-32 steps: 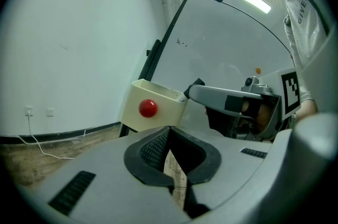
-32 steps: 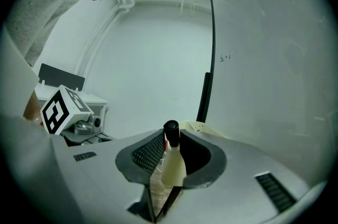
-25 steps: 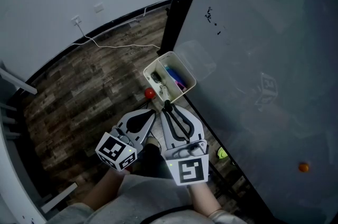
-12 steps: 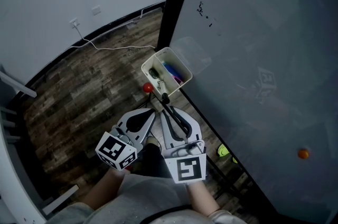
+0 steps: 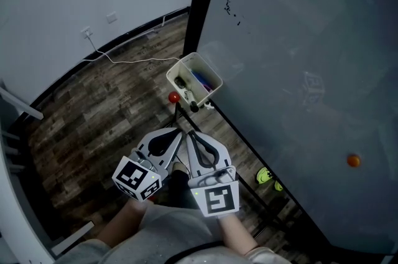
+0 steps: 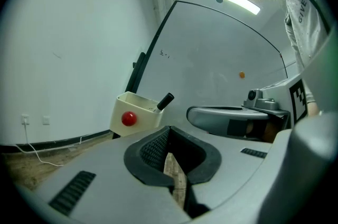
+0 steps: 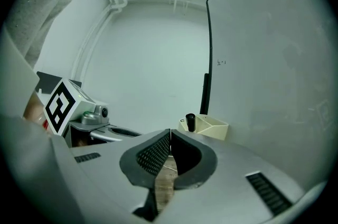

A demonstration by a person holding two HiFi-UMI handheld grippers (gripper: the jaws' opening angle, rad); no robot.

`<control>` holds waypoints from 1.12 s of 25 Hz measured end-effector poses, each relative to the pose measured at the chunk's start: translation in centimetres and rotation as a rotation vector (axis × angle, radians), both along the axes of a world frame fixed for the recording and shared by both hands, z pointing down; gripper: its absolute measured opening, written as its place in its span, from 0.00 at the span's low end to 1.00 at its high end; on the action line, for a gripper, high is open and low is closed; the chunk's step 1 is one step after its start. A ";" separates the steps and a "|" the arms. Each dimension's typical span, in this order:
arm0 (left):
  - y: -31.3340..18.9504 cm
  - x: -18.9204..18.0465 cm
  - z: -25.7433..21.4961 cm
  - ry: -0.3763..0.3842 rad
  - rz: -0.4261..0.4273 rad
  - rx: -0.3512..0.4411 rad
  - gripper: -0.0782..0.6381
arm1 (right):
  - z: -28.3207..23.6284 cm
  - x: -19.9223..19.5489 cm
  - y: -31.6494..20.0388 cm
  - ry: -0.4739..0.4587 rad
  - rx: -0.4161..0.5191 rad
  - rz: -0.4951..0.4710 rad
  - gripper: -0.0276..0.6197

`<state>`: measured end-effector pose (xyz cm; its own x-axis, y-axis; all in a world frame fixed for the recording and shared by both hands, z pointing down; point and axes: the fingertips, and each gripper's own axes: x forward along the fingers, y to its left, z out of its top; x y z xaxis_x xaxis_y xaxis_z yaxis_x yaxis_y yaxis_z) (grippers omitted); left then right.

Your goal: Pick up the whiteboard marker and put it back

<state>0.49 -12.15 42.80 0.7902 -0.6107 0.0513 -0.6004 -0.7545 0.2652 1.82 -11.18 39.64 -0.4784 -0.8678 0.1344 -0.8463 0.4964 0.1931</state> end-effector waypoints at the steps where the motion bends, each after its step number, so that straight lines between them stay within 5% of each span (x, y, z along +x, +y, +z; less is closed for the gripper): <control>1: 0.3 -0.1 -0.1 0.000 0.000 0.004 0.13 | -0.1 0.0 0.2 -0.018 0.003 0.005 0.07; 28: 7.5 -2.9 -3.3 0.021 -0.017 0.060 0.13 | -2.3 -2.7 8.0 -0.027 0.032 -0.009 0.07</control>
